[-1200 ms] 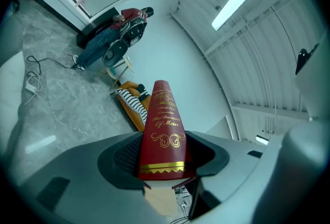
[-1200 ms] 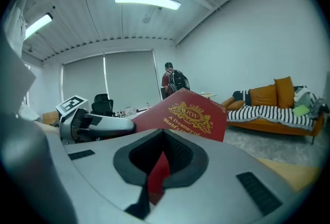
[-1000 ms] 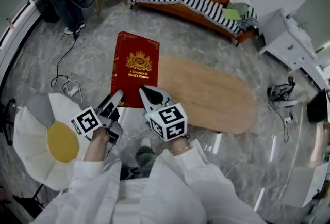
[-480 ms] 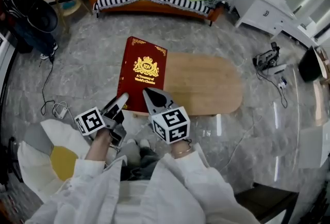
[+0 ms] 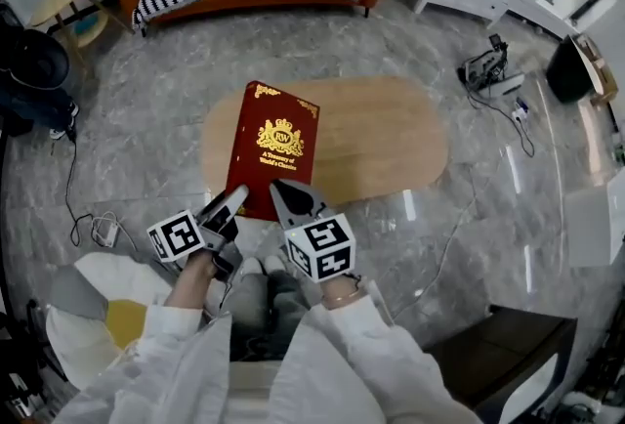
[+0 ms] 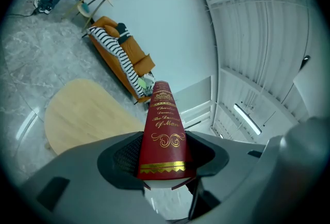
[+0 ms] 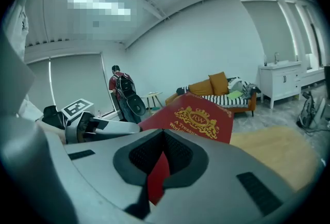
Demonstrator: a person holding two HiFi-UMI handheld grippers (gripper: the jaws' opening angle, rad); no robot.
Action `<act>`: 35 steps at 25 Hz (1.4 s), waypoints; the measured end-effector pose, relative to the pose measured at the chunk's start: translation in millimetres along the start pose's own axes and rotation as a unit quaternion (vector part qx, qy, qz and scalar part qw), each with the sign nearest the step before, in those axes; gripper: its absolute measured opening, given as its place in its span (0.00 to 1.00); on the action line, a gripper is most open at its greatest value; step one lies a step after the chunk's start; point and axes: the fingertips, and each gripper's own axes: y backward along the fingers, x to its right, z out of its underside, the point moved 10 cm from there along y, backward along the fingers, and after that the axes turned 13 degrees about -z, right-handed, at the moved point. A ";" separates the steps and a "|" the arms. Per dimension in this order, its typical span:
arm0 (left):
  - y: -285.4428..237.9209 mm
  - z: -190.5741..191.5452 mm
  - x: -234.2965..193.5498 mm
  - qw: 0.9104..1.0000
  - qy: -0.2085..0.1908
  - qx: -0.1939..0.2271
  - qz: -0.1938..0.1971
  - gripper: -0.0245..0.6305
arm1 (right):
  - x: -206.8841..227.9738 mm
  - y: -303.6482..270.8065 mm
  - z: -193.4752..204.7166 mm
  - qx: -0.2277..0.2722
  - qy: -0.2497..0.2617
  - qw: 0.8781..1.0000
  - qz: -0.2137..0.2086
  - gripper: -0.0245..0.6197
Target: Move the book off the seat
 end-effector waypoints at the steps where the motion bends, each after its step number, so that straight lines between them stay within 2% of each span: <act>1: -6.6 -0.7 -2.4 1.000 0.001 -0.004 0.000 0.41 | 3.8 -3.1 3.4 -0.003 -0.006 1.000 0.003 0.06; 7: -42.1 -0.5 -30.0 1.000 0.011 -0.021 -0.006 0.41 | 24.0 -25.9 27.9 -0.008 -0.030 0.999 0.024 0.06; 12: -83.5 15.6 -57.5 0.999 0.019 -0.036 -0.006 0.41 | 60.8 -38.6 61.8 -0.010 -0.053 0.998 0.045 0.06; 19: -136.6 47.1 -102.4 0.996 0.046 -0.058 0.041 0.41 | 100.3 -59.6 119.3 -0.022 -0.077 0.995 0.062 0.06; 24: -167.4 75.1 -120.2 0.994 0.073 -0.058 0.053 0.41 | 122.9 -51.3 152.1 -0.013 -0.099 0.992 0.077 0.06; 27: -181.7 86.1 -132.0 0.993 0.081 -0.066 0.053 0.41 | 134.8 -50.4 170.9 -0.010 -0.118 0.989 0.086 0.05; 31: -195.2 94.3 -153.7 0.994 0.070 -0.071 0.044 0.41 | 148.0 -63.1 192.9 -0.021 -0.124 0.989 0.082 0.06; 35: -205.7 99.9 -171.9 0.993 0.091 -0.067 0.040 0.41 | 160.2 -73.8 209.6 -0.020 -0.141 0.986 0.085 0.05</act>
